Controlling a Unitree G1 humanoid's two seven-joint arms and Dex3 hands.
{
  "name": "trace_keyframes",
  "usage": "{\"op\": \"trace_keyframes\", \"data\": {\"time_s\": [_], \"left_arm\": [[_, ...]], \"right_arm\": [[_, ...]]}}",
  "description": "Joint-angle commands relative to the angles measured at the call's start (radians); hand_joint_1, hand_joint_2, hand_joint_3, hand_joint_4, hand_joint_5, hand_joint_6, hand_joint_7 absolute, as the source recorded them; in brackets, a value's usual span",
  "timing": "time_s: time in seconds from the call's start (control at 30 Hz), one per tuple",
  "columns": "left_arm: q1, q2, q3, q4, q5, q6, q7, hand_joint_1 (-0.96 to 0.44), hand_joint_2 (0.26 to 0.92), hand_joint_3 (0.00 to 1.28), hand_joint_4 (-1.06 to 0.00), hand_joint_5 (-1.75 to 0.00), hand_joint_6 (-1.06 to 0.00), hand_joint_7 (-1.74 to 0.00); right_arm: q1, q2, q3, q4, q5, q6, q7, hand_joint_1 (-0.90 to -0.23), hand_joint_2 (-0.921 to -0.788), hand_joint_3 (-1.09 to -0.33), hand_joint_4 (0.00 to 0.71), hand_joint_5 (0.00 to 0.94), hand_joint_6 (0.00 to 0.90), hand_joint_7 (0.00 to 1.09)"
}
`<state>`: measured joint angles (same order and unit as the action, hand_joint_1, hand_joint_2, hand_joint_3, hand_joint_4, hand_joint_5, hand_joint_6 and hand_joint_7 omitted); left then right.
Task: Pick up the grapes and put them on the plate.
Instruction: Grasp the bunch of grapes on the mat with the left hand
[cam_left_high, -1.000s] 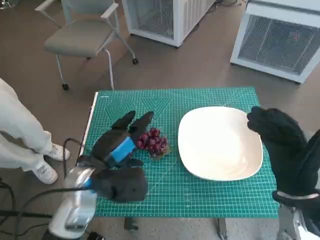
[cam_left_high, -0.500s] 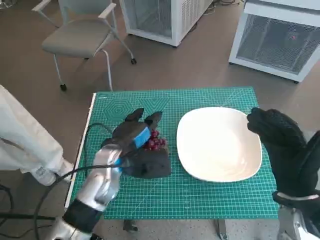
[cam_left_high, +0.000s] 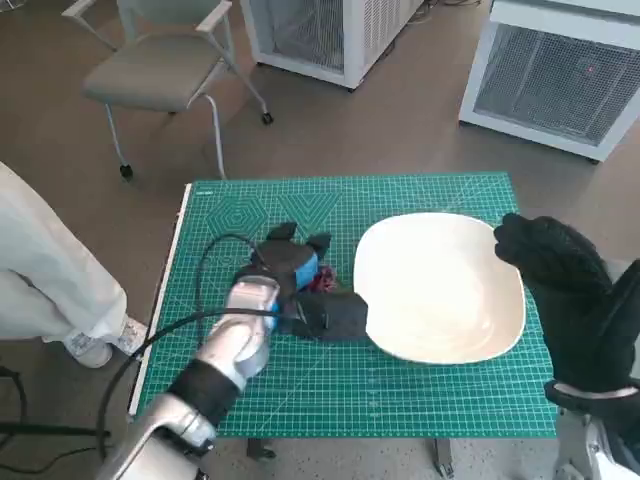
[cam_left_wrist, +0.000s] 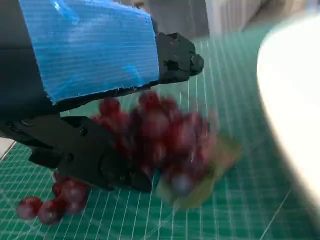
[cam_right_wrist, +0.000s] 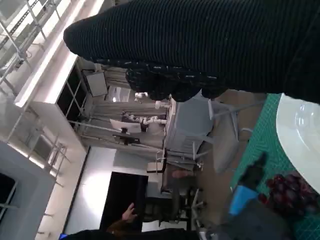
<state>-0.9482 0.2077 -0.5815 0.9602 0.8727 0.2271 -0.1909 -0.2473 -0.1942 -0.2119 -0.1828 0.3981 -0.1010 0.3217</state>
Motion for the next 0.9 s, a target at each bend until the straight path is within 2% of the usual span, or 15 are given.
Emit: {"op": "trace_keyframes", "data": {"time_s": [0.03,0.17,0.33,0.5,0.57,0.63,0.7,0.77,0.9], "left_arm": [[-0.058,-0.018,-0.022,0.083,-0.002,-0.007,0.001,0.12,0.914,0.1,-0.04,0.0,-0.2,0.0],[-0.076,-0.037,-0.019,0.138,-0.024,-0.001,0.0,0.09,0.909,0.12,-0.04,0.0,-0.21,0.0],[-0.085,-0.049,0.002,0.179,-0.065,-0.004,0.011,0.01,0.846,0.09,-0.05,0.0,-0.22,0.0],[-0.087,-0.048,0.007,0.197,-0.089,-0.015,0.023,0.08,0.869,0.11,-0.08,-0.01,-0.24,-0.01],[-0.087,-0.047,0.003,0.202,-0.09,-0.02,0.028,0.13,0.838,0.23,-0.09,-0.01,-0.25,-0.01],[-0.088,-0.046,0.0,0.208,-0.092,-0.026,0.033,0.17,0.766,0.41,-0.1,0.0,-0.26,0.0],[-0.088,-0.045,-0.001,0.213,-0.096,-0.033,0.041,0.18,0.712,0.54,-0.11,0.0,-0.27,0.0],[-0.088,-0.045,0.002,0.219,-0.101,-0.039,0.05,0.18,0.686,0.6,-0.12,-0.01,-0.28,-0.01],[-0.09,-0.048,0.015,0.231,-0.119,-0.048,0.068,0.18,0.666,0.63,-0.15,-0.01,-0.31,-0.02]], "right_arm": [[0.022,-0.004,0.001,0.002,-0.001,0.012,0.0,-0.333,-0.921,-0.619,0.414,0.866,0.23,1.0],[0.024,-0.005,-0.001,0.002,-0.001,0.01,0.002,-0.333,-0.921,-0.619,0.414,0.867,0.23,1.0],[0.022,-0.006,-0.005,0.011,0.0,0.004,0.006,-0.332,-0.921,-0.619,0.414,0.867,0.23,1.0],[0.019,-0.006,-0.006,0.02,-0.001,-0.002,0.009,-0.33,-0.921,-0.62,0.413,0.868,0.23,1.0],[0.018,-0.005,-0.006,0.022,-0.001,-0.002,0.008,-0.33,-0.921,-0.62,0.413,0.868,0.23,1.0],[0.016,-0.004,-0.005,0.023,-0.001,-0.001,0.008,-0.331,-0.921,-0.62,0.413,0.868,0.229,1.0],[0.015,-0.003,-0.005,0.024,-0.001,0.0,0.007,-0.331,-0.921,-0.62,0.413,0.868,0.229,1.0],[0.014,-0.003,-0.004,0.025,-0.001,0.001,0.007,-0.332,-0.921,-0.619,0.413,0.868,0.23,1.0],[0.012,-0.004,-0.004,0.026,0.0,0.0,0.009,-0.333,-0.921,-0.619,0.413,0.868,0.23,1.0]]}}
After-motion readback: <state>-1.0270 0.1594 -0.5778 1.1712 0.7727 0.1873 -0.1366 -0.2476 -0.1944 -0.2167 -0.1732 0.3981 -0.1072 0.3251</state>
